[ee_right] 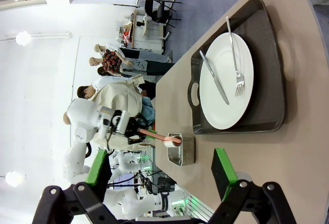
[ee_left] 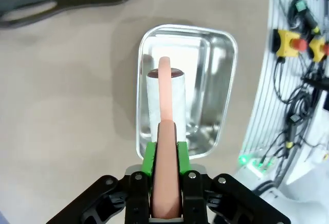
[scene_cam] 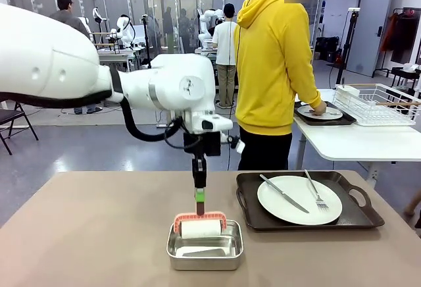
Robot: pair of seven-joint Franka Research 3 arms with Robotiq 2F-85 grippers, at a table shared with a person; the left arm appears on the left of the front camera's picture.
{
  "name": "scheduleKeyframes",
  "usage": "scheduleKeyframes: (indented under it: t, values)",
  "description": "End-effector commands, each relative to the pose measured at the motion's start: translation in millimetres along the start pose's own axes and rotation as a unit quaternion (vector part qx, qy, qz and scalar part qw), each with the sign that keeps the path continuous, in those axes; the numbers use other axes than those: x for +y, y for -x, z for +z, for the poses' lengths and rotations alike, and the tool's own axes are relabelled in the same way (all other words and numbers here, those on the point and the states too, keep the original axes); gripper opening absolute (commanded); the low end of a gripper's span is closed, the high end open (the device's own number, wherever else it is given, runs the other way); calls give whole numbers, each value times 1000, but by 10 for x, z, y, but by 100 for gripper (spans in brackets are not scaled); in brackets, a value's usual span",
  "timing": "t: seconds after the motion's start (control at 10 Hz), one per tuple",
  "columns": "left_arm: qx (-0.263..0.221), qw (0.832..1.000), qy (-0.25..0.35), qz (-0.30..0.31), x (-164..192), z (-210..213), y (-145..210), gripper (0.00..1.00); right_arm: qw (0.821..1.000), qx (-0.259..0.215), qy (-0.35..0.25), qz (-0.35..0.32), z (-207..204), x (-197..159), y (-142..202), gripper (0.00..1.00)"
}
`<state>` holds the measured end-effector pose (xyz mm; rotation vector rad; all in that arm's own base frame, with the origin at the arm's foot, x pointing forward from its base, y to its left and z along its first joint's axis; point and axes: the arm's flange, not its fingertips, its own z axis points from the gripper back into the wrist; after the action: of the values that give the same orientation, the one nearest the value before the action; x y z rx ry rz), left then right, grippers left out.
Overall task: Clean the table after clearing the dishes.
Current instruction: When the left (or right) Handle tray is removed, use the left hand (or right hand) to clean the left (or right) side of the table with the Lint Roller.
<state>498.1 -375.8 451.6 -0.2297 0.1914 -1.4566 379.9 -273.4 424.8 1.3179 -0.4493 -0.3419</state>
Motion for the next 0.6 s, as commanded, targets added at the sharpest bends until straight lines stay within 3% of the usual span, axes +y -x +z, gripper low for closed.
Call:
scheduleKeyframes:
  t: [0.0,0.2,0.3,0.5]
  values:
    - [-27,993,-8,117,-375,492,296,0,1000,2,3,3,14,26,21,100]
    - [-65,966,-13,248,-560,778,662,0,1000,2,3,3,14,26,21,100]
    - [-96,935,-32,339,-625,831,916,0,1000,2,3,3,14,26,21,100]
    - [-137,857,-34,495,-618,720,1316,0,1000,2,3,3,14,26,21,100]
